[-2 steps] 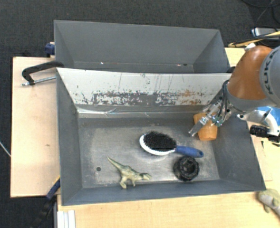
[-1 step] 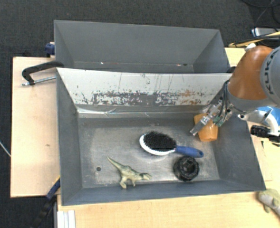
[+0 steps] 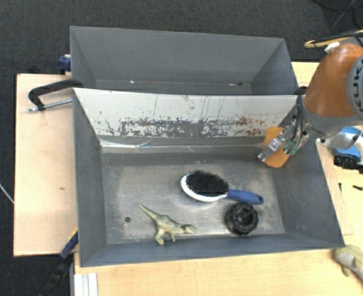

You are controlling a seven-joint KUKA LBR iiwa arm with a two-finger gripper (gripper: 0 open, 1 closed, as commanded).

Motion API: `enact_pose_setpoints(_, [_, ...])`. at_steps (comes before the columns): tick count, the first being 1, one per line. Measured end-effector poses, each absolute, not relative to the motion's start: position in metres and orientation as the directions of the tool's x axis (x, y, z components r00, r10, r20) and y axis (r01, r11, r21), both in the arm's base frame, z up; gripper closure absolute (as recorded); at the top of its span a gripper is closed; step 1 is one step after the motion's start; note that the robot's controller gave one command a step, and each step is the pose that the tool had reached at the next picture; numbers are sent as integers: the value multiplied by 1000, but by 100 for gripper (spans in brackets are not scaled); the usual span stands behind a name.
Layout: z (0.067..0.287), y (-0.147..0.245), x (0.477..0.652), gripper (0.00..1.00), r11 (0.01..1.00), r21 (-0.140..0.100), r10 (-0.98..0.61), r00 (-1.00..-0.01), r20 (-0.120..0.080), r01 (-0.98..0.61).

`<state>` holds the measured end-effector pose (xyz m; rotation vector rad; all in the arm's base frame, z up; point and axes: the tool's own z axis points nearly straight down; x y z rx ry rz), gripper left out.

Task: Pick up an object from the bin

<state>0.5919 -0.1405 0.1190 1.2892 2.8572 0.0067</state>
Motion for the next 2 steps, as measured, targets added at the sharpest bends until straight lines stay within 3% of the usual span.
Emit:
enact_pose_setpoints(1, [165, -140, 595, 100, 664, 7, 748, -664, -7, 748])
enact_pose_setpoints(2, [180, -139, 596, 100, 665, 5, 747, -665, -6, 746])
